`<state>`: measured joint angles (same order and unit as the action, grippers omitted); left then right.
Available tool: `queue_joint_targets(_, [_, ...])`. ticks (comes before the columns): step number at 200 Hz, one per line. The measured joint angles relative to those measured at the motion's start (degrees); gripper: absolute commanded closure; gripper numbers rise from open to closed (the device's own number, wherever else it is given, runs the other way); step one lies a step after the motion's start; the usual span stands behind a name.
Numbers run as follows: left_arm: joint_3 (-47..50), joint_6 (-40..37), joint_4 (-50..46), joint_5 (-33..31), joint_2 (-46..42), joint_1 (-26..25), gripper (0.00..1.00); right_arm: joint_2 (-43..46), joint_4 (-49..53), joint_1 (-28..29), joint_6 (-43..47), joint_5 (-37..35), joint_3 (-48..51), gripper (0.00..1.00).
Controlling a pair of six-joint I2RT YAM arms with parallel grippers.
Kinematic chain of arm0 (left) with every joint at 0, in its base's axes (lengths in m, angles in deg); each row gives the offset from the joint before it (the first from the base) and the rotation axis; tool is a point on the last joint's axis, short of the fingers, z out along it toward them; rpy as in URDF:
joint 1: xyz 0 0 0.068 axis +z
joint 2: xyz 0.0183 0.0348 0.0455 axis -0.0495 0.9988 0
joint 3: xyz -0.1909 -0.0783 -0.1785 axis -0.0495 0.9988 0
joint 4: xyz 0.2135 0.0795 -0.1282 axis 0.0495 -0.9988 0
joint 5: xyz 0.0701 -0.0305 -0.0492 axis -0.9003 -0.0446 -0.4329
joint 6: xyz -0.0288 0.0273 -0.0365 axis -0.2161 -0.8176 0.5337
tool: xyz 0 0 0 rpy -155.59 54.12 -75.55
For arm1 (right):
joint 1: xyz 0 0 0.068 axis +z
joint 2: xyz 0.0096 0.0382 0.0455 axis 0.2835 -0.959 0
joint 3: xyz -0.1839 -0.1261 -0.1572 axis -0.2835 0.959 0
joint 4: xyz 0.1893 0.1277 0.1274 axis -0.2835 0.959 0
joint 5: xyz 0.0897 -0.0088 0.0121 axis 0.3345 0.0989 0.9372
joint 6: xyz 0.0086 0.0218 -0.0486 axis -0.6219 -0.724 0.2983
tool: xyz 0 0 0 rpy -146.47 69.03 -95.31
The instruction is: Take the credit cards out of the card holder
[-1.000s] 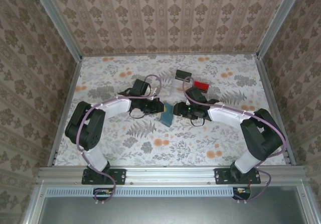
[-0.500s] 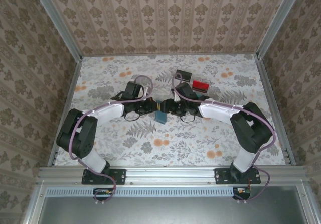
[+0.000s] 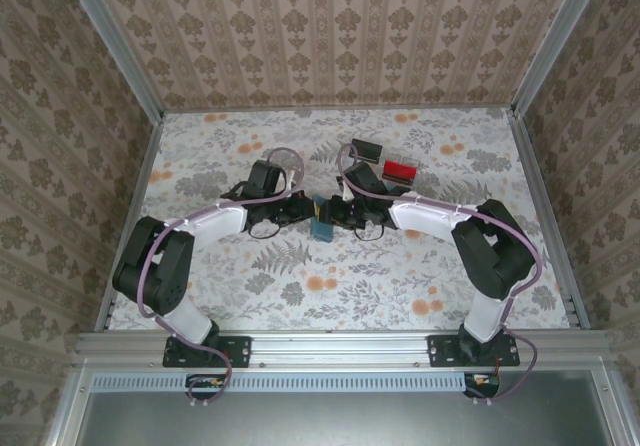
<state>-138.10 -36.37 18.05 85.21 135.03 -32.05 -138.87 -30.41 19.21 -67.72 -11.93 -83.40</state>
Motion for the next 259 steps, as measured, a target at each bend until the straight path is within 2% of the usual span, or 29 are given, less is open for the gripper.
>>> queue_joint_targets(50, [0.0,0.0,0.2,0.9,0.0,-0.1,1.0,-0.5,4.3,0.0,0.1,-4.3,-2.2,0.73])
queue_joint_targets(74, [0.0,0.0,0.0,0.8,0.0,-0.3,1.0,-0.5,6.0,0.5,0.1,-6.1,-3.0,0.78])
queue_joint_targets(94, [0.0,0.0,-0.7,0.0,0.0,-0.5,1.0,-0.5,7.1,0.7,0.0,-7.7,-3.2,0.87])
queue_joint_targets(123, [0.0,0.0,-2.2,-0.4,-0.4,-0.7,1.0,-0.5,10.8,0.9,-0.3,-12.1,-3.6,0.9])
queue_joint_targets(152, [0.0,0.0,-2.5,-0.5,-1.5,-0.7,1.0,-0.7,14.8,0.5,-0.2,-15.8,-3.6,0.87])
queue_joint_targets(172, [0.0,0.0,-2.7,-0.5,-1.5,-0.7,1.0,-0.7,16.0,0.5,0.2,-16.5,-3.6,0.71])
queue_joint_targets(180, [0.0,0.0,-2.8,-0.5,-1.5,-0.7,1.0,-0.7,16.0,0.5,0.6,-16.5,-3.6,0.62])
queue_joint_targets(195, [0.0,0.0,-2.8,-0.5,-1.5,-0.7,1.0,-0.5,15.7,0.1,1.6,-15.8,-3.6,0.56])
queue_joint_targets(213, [0.0,0.0,-2.8,-0.5,-1.5,-0.7,1.0,-0.4,14.2,-0.3,1.6,-13.9,-3.4,0.56])
queue_joint_targets(259, [-0.2,0.0,-3.4,-0.3,-1.5,-0.7,1.0,-0.9,12.5,-0.8,1.6,-9.2,-3.4,0.7])
